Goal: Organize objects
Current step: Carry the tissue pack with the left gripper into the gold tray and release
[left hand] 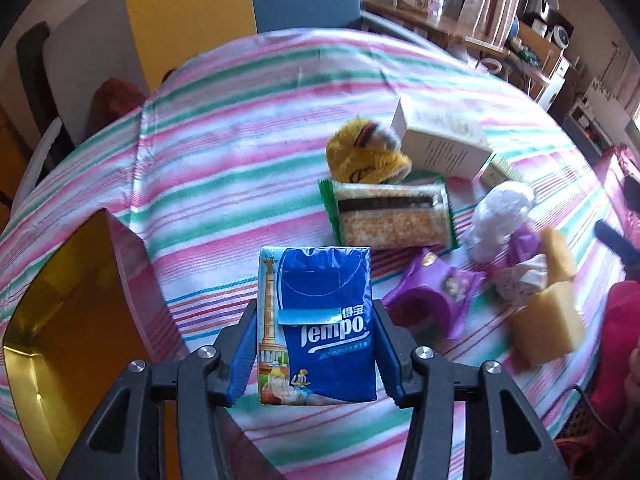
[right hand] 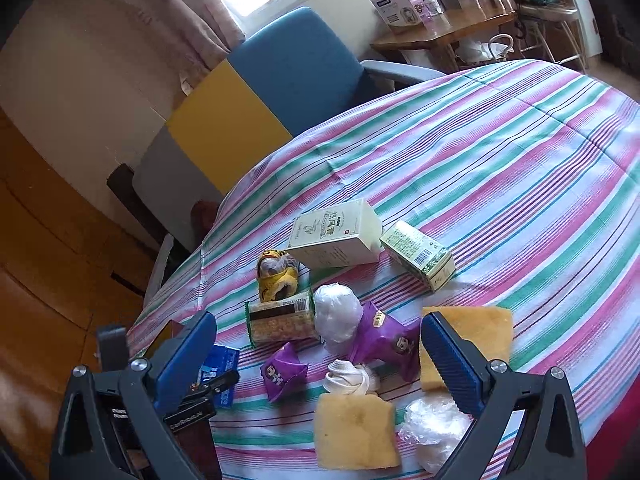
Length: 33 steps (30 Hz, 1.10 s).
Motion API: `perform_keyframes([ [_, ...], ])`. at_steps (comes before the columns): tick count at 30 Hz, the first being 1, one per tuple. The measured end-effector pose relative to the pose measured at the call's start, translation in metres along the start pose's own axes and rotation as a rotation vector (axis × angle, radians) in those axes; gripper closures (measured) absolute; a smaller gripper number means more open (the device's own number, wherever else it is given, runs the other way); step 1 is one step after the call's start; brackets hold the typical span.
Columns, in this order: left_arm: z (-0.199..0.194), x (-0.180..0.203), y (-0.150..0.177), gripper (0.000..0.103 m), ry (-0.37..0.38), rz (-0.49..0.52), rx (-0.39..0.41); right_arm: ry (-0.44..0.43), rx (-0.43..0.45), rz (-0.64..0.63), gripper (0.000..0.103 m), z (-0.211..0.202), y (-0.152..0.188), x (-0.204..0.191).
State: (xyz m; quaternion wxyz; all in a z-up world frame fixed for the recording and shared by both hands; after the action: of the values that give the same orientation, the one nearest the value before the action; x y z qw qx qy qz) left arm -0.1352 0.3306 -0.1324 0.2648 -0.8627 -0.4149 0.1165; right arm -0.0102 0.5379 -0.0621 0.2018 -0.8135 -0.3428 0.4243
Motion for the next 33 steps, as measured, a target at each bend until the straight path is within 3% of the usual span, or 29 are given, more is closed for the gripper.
perform_keyframes([
  [7, -0.046, -0.008, -0.003, 0.05, 0.019, -0.05, 0.087, 0.023, -0.232, -0.202, 0.01, -0.001, 0.035, -0.007],
  [10, -0.054, -0.013, 0.001, 0.05, 0.018, -0.072, 0.089, -0.002, -0.291, -0.233, 0.023, 0.001, 0.05, -0.009],
  [12, -0.058, -0.018, 0.004, 0.05, 0.019, -0.087, 0.092, 0.041, -0.325, -0.275, 0.031, 0.008, 0.056, -0.008],
  [16, -0.074, -0.036, 0.008, 0.05, 0.0, -0.121, 0.109, 0.141, -0.425, -0.378, 0.035, 0.029, 0.071, -0.002],
  [18, -0.08, -0.052, 0.011, 0.05, -0.02, -0.15, 0.114, 0.178, -0.466, -0.418, 0.046, 0.034, 0.078, 0.001],
  [19, -0.083, -0.063, 0.014, 0.05, -0.036, -0.173, 0.115, 0.187, -0.473, -0.437, 0.049, 0.035, 0.08, 0.001],
  [21, -0.088, -0.088, 0.022, 0.05, -0.062, -0.207, 0.113, 0.202, -0.49, -0.466, 0.064, 0.036, 0.083, 0.001],
  [29, -0.095, -0.225, 0.076, 0.051, -0.27, -0.431, 0.072, 0.211, -0.497, -0.503, 0.068, 0.033, 0.083, 0.001],
  [33, -0.086, -0.276, 0.092, 0.051, -0.334, -0.461, 0.055, 0.206, -0.499, -0.505, 0.068, 0.034, 0.084, -0.001],
])
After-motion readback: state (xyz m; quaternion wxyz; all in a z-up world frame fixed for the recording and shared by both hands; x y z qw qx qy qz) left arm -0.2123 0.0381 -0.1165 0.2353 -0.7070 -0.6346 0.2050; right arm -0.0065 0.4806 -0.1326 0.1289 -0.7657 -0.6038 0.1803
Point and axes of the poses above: each gripper's, at about its wrist camera, not at the fingertips, and z roughly the way its jaws point, x to its right, y to its underside, the point moved 8 cm from there along z, roughly the way its jaws point, and after that the axes turned 7 degrees about x, right-handed, at the moved point
